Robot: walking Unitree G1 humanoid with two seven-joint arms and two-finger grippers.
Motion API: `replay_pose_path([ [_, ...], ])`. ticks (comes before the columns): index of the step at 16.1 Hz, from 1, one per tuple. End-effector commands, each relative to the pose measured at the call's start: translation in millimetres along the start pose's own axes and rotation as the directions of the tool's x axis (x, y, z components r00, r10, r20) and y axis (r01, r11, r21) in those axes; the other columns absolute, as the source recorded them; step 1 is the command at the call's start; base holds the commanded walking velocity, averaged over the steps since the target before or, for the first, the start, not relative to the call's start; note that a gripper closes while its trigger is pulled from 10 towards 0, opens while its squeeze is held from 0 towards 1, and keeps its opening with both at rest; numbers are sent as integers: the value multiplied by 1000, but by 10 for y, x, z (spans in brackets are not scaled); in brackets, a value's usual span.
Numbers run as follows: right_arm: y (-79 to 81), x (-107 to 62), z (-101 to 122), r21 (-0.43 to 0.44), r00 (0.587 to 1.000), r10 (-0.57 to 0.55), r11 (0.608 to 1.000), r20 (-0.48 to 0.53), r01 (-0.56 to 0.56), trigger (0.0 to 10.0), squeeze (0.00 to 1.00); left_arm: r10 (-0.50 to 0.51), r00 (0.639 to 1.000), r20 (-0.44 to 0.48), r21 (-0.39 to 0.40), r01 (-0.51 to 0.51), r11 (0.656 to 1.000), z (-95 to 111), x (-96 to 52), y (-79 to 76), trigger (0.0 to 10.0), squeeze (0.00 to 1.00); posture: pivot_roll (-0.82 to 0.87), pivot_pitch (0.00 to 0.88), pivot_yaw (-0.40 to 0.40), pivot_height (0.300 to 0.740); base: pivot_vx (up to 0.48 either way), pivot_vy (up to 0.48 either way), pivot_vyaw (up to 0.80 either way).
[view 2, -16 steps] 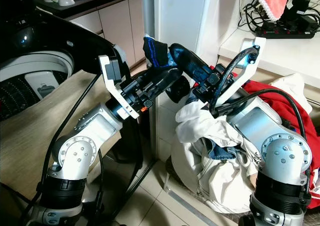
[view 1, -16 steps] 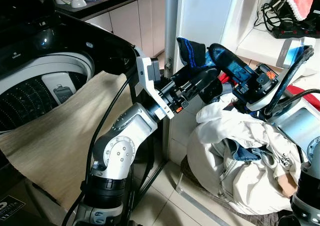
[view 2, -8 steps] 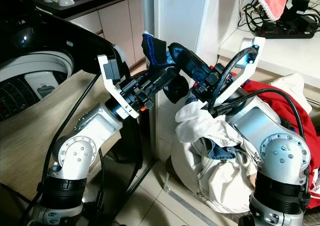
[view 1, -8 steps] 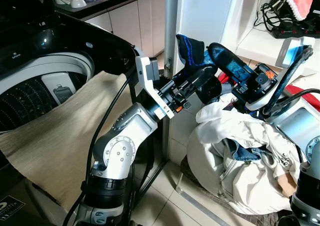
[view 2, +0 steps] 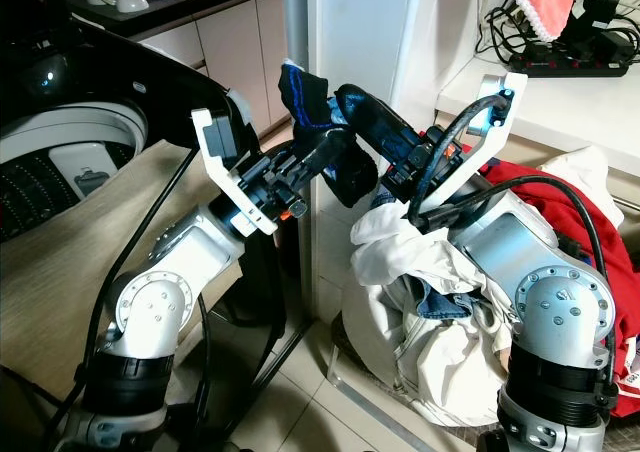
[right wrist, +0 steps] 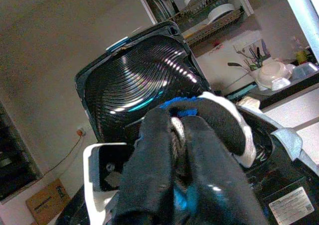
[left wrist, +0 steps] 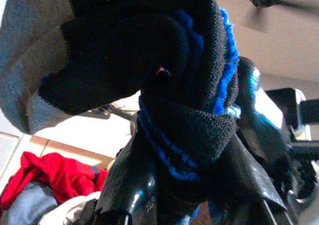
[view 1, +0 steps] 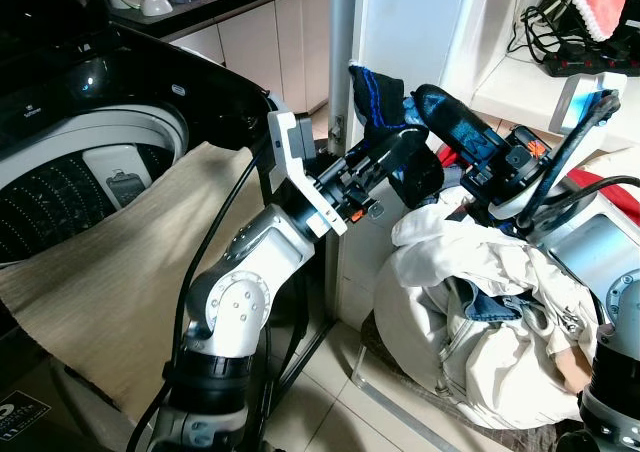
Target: Clothes washing
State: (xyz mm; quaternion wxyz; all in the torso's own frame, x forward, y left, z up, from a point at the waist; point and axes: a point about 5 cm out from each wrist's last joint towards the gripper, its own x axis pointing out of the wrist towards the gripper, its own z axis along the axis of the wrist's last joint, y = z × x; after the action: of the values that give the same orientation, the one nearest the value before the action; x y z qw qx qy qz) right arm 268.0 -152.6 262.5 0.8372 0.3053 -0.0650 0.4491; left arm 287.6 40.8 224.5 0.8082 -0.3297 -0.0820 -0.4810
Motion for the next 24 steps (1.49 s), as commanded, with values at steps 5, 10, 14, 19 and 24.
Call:
replay_pose_path([
  [5,-133,-18,146,-74,986,-150,985,67,155,10000,0,75,994,79,29,-77,997,210,-41,173,0,0,-140,0,69,740,0,0,0],
  [10,-173,-100,141,-234,974,-227,948,-21,216,10000,0,491,866,93,534,-460,710,724,-180,840,0,0,-138,0,70,740,0,0,0],
  [14,39,-40,-163,-356,961,-171,931,-218,84,10000,0,815,536,221,943,-330,-39,1508,-654,1420,10000,0,-146,0,87,740,0,0,0],
  [19,86,-67,-316,-390,941,-178,919,-287,55,10000,0,898,364,247,960,-215,-177,1684,-1066,1598,10000,984,-148,0,95,740,0,0,0],
  [24,73,-75,-351,-411,934,-190,910,-302,52,10000,0,899,390,200,955,-284,-89,1628,-1057,1636,10000,1000,-146,0,90,740,0,0,0],
])
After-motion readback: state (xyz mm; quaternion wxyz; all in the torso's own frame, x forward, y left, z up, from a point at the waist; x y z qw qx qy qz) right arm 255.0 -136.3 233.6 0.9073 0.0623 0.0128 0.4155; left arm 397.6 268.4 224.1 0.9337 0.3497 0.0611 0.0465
